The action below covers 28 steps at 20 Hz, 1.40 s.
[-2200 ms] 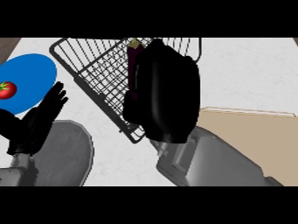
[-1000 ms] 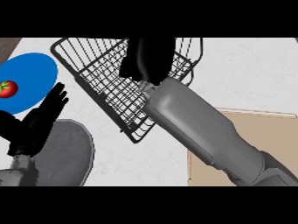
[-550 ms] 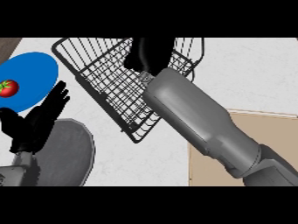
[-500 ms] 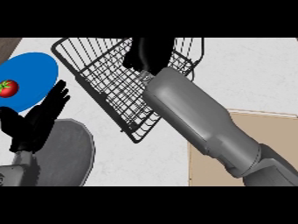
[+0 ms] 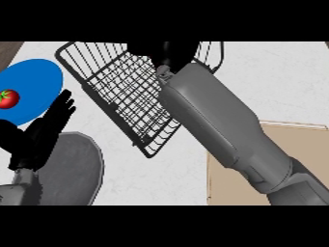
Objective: Pick the eggplant from the tray and place it in the tiered basket
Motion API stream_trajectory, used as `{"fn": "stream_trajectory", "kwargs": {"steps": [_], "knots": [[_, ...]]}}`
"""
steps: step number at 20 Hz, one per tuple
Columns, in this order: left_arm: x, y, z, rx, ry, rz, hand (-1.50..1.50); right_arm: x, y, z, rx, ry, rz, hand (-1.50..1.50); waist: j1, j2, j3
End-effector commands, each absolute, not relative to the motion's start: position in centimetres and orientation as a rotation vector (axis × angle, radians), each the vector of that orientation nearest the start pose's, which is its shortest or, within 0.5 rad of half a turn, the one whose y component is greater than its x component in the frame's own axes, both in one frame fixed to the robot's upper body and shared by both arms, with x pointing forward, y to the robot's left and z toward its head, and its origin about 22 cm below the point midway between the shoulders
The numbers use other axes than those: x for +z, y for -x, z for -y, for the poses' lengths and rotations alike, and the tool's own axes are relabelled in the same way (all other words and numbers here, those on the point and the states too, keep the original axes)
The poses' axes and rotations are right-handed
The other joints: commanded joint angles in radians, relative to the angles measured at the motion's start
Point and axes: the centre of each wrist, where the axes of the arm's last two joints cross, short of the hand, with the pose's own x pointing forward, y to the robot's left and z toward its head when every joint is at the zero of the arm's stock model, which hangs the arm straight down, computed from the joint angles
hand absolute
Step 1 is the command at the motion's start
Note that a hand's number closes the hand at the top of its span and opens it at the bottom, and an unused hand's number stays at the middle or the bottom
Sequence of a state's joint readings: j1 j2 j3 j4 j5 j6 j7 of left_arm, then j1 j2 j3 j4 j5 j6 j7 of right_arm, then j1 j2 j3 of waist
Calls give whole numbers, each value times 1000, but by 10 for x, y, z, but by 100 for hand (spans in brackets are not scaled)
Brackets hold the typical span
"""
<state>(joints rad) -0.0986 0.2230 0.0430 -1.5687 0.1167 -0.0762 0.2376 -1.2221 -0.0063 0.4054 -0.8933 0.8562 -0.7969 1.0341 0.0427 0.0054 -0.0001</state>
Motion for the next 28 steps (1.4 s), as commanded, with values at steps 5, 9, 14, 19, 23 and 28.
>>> {"fn": "stream_trajectory", "kwargs": {"steps": [5,9,14,19,23,28], "knots": [[31,-255,-294,-96,-77,1403,0,225,-378,6,-396,725,1779,-150,-37,-11,1],[39,-252,-298,-69,-93,1399,0,239,-374,51,-467,799,1790,-150,-70,-20,1],[32,-243,-302,-54,-95,1412,0,237,-352,102,-575,877,1766,-150,-88,-27,1],[37,-245,-311,-47,-142,1398,0,236,-292,135,-609,894,1772,-150,-108,-31,1],[37,-243,-318,-51,-116,1392,0,227,-243,176,-602,924,1756,-150,-88,-21,0],[39,-251,-296,-77,-85,1404,0,236,-194,214,-550,947,1773,-150,-68,-12,0]]}}
